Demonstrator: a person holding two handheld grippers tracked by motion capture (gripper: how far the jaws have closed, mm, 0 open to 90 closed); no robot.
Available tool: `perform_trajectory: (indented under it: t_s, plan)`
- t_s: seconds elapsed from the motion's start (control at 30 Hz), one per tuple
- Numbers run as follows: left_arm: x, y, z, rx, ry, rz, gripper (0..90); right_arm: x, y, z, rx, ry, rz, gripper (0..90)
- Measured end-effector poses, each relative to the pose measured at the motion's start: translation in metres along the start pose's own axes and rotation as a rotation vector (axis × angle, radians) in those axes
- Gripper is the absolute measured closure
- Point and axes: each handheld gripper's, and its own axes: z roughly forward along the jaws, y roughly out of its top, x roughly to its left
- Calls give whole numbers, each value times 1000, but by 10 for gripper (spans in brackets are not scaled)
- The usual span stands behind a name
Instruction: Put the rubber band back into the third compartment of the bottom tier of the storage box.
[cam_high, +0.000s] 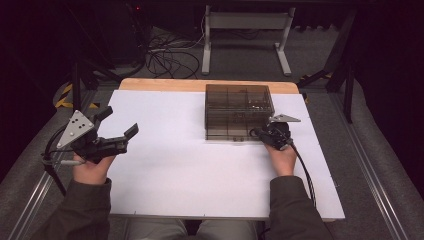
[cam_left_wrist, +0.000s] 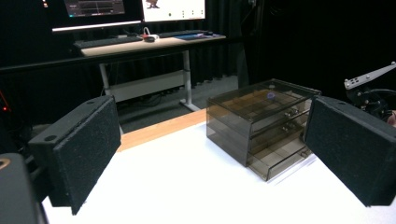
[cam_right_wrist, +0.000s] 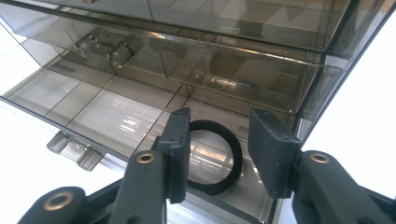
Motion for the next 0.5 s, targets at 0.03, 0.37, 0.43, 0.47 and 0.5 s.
perform_trajectory:
  t_s: [0.03, 0.37, 0.43, 0.47, 0.5]
  plan:
    - [0, 0, -1, -1, 0, 1, 46, 0, 0, 0, -3, 1, 2, 584]
    - [0, 3, -3, -10, -1, 4, 46, 0, -1, -5, -27, 23, 22, 499]
    - [0, 3, -4, -16, -4, 1, 46, 1, -1, -6, -32, 24, 23, 484]
    - [0, 3, -4, -19, -7, -1, 46, 1, -1, -6, -35, 26, 27, 472]
    - [1, 3, -3, -20, -9, -3, 46, 1, -1, -7, -37, 26, 32, 457]
